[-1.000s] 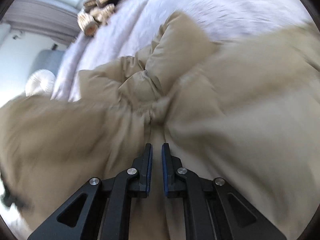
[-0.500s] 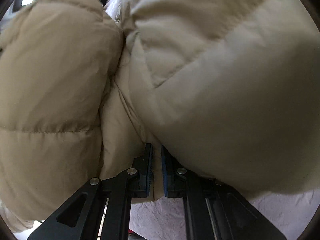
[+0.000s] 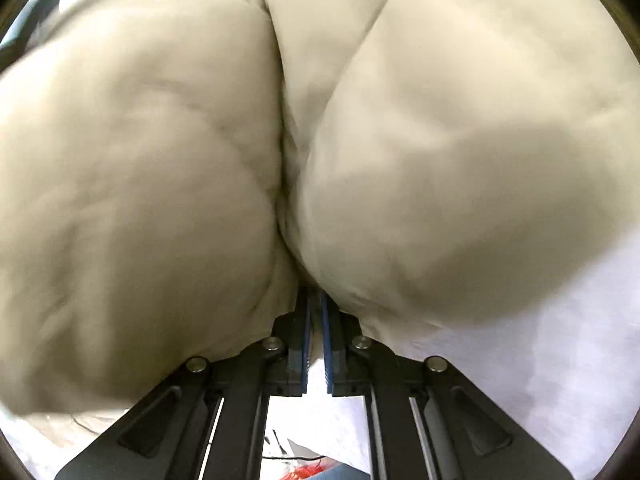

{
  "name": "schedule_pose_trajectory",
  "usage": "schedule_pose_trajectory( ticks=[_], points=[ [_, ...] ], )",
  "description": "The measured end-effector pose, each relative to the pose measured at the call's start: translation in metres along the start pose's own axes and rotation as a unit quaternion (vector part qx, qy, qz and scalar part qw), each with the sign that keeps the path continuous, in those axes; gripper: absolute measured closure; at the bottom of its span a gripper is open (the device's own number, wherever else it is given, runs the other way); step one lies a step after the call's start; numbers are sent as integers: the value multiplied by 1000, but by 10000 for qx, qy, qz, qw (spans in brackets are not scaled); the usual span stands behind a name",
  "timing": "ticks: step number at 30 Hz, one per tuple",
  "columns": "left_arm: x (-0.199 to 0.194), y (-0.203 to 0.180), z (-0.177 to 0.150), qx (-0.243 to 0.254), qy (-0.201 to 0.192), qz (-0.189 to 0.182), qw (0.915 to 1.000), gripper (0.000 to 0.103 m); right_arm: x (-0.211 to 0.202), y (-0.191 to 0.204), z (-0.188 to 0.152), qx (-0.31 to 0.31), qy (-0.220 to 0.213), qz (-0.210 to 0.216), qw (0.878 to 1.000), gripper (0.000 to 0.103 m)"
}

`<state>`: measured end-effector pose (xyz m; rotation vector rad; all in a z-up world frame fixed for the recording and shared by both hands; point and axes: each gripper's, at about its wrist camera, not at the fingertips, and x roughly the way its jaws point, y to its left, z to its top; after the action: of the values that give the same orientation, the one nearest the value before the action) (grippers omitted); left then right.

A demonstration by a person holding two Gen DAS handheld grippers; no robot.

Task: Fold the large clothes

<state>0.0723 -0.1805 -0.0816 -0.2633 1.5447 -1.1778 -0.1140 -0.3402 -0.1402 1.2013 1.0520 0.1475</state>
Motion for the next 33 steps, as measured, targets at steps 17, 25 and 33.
schedule_pose_trajectory(
  ticks=[17, 25, 33],
  points=[
    [11, -12, 16, -435, 570, 357, 9968, 23, -113, 106, -22, -1967, -1180, -1209, 9658, 27],
    [12, -41, 31, -113, 191, 413, 9989, 23, -112, 81, 0, -1154, -1558, -2064, 9591, 89],
    [-40, -25, 2, 490, -828, 1891, 9772, 23, -112, -27, 9, 687, -1433, -1602, 9742, 90]
  ],
)
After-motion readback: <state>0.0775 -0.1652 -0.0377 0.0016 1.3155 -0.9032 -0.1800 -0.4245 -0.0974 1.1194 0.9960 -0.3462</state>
